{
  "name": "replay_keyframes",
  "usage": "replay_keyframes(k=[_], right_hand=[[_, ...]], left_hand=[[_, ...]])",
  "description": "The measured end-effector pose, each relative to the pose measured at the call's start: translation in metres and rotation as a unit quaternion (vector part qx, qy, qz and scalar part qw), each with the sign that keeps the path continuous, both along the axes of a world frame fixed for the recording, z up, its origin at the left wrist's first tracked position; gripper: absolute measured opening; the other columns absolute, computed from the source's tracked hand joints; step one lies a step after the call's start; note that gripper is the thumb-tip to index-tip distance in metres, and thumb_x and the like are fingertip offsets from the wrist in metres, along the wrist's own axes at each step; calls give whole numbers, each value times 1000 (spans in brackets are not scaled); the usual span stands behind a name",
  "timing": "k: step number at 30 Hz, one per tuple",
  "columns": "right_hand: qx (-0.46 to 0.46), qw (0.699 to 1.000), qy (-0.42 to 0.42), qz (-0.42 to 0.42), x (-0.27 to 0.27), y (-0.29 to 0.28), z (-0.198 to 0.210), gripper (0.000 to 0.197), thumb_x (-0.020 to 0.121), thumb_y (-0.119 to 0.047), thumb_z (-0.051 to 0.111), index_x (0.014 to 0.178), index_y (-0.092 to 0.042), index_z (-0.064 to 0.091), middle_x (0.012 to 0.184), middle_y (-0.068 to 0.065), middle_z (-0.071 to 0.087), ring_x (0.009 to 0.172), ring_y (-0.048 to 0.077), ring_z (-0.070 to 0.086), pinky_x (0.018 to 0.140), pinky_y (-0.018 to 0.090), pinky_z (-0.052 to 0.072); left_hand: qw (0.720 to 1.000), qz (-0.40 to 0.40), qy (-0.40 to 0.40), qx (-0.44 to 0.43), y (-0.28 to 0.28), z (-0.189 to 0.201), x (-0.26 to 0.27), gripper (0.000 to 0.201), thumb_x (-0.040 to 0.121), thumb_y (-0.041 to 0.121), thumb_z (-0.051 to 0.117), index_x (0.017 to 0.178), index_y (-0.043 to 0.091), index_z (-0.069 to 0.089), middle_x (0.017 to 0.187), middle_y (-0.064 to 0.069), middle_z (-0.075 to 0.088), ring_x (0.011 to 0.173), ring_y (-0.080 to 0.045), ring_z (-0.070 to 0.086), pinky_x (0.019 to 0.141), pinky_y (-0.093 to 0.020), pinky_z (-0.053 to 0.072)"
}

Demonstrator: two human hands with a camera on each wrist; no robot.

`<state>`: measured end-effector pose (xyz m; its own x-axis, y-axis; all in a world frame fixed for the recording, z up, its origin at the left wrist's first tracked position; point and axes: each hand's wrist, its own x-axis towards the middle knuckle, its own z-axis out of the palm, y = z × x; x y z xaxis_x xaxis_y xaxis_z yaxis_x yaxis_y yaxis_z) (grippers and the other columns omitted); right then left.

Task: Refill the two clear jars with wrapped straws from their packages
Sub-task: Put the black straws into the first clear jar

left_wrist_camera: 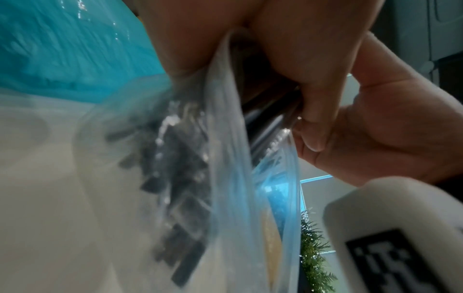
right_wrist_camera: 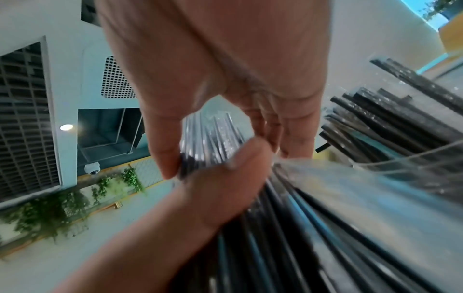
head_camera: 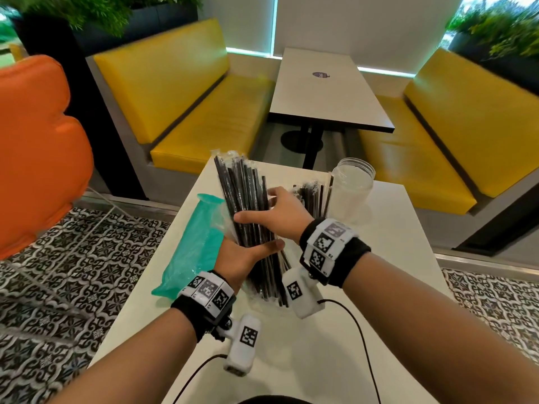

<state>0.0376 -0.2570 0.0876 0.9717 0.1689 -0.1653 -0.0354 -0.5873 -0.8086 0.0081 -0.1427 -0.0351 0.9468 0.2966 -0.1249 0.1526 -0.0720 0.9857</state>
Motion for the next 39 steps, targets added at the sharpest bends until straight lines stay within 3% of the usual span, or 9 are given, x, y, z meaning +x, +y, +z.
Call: replay_keyframes(k=[7, 11, 15, 18, 22, 28, 31, 33, 39], right_hand=[[113, 993, 24, 12, 8, -7, -5, 23, 77, -14, 75, 97, -13, 64, 103, 14, 72, 99, 29, 69, 94, 50, 53], [125, 991, 36, 30, 8, -15, -3, 26, 81, -13, 76, 104, -14, 63, 101, 4, 73, 95, 17, 70, 93, 38, 55], [158, 987, 18, 13, 9, -19, -2, 30, 81, -8, 72, 110, -8, 64, 105, 9, 73, 100, 22, 70, 96, 44, 53], [194, 981, 17, -23, 11, -24, 0, 22, 81, -11, 69, 102, -10, 63, 97, 9, 71, 98, 26, 68, 97, 51, 52], [207, 977, 38, -24, 13, -31, 4, 22, 85, -6, 65, 107, -3, 65, 101, 13, 72, 98, 28, 69, 98, 49, 52], [186, 982, 31, -23, 10, -29, -2, 29, 74, -6, 73, 102, 1, 70, 102, 18, 73, 98, 31, 70, 94, 48, 54], [188, 981, 5, -40, 9, -29, -3, 25, 79, 0, 73, 104, -1, 69, 100, 13, 74, 90, 20, 72, 79, 25, 59], [184, 981, -22, -50, 9, -30, -2, 22, 81, -1, 72, 103, -1, 69, 97, 12, 75, 85, 17, 72, 68, 17, 56], [182, 980, -37, -70, 11, -32, 2, 21, 79, -5, 73, 100, -2, 71, 97, 12, 75, 90, 23, 72, 77, 29, 59]], left_hand=[[992, -62, -8, -107, -1, 27, -11, 107, 38, 60, 96, 132, 26, 61, 124, 3, 72, 116, -19, 67, 104, -46, 51], [989, -61, -34, -127, -5, 27, -11, 102, 48, 60, 95, 136, 26, 57, 130, 4, 69, 122, -17, 65, 108, -48, 48], [989, -64, -46, -122, -7, 28, -12, 85, 58, 66, 87, 131, 29, 63, 125, 3, 72, 119, -18, 67, 108, -48, 48], [984, -47, -37, -166, -7, 30, -10, 85, 60, 66, 85, 128, 18, 66, 119, -3, 75, 113, -20, 71, 105, -48, 52], [984, -28, -18, -176, -9, 31, -6, 59, 80, 39, 80, 129, 10, 65, 118, -6, 75, 110, -19, 71, 103, -45, 53], [987, -14, -15, -161, -12, 20, -2, 62, 55, 38, 92, 110, 15, 74, 107, -3, 78, 102, -21, 74, 98, -48, 56], [985, -16, -11, -174, -10, 15, 1, 70, 51, 39, 92, 114, 15, 73, 109, -4, 78, 103, -23, 74, 98, -49, 56], [984, -5, -10, -175, -9, 12, 3, 72, 50, 39, 93, 115, 15, 72, 110, -5, 78, 105, -25, 74, 99, -50, 54], [987, 3, 2, -162, -6, 14, 6, 72, 51, 40, 92, 115, 15, 71, 109, -4, 78, 104, -25, 74, 99, -51, 54]])
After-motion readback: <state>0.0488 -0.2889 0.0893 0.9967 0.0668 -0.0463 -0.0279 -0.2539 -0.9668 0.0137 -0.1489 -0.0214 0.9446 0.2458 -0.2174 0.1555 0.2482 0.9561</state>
